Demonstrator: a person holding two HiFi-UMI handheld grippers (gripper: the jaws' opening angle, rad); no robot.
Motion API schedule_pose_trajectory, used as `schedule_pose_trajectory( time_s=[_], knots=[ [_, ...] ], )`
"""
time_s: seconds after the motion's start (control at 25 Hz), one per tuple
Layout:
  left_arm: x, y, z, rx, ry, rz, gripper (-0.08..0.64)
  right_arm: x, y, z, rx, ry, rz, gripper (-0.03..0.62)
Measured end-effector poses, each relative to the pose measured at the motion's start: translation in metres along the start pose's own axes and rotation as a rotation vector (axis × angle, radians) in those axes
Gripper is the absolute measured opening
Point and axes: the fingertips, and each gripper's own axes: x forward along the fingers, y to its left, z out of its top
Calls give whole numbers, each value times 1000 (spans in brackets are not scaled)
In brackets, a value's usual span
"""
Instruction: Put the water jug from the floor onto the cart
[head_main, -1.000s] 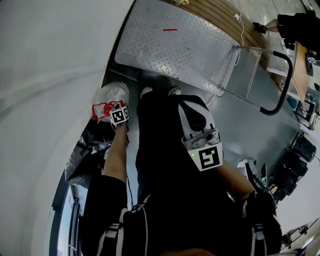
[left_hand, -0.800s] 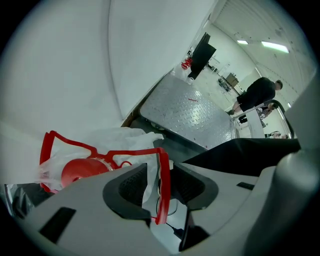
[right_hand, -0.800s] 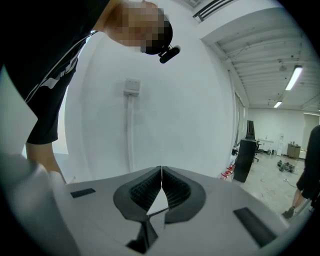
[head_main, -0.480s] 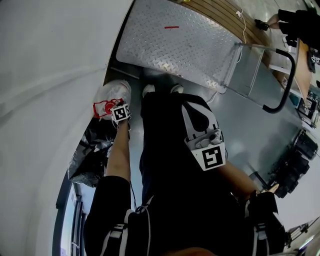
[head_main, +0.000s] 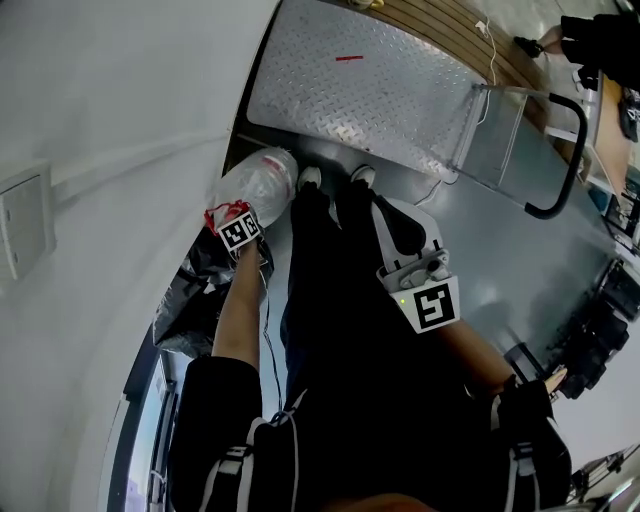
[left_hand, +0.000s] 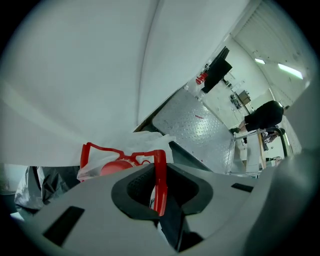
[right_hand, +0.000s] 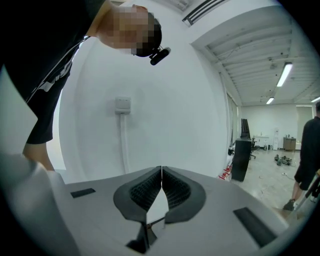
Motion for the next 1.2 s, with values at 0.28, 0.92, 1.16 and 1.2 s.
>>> schedule_pose_trajectory(
  time_s=[0.28,0.92,1.16,1.2],
  knots=[
    [-46,-65,11,100,-47,-99,71,-17,-25,24,23,-72,-86,18],
    [-82,-210,55,363,-5,-159,71,-112,-122,38,70,-171,-390,18],
    [-86,-236,82,412,3,-135,71,-113,-155,39,77,-208,-367,18],
    [-87,-241,87,408,-9,-132,71,-113,-159,42,56,-221,-367,18]
  ],
)
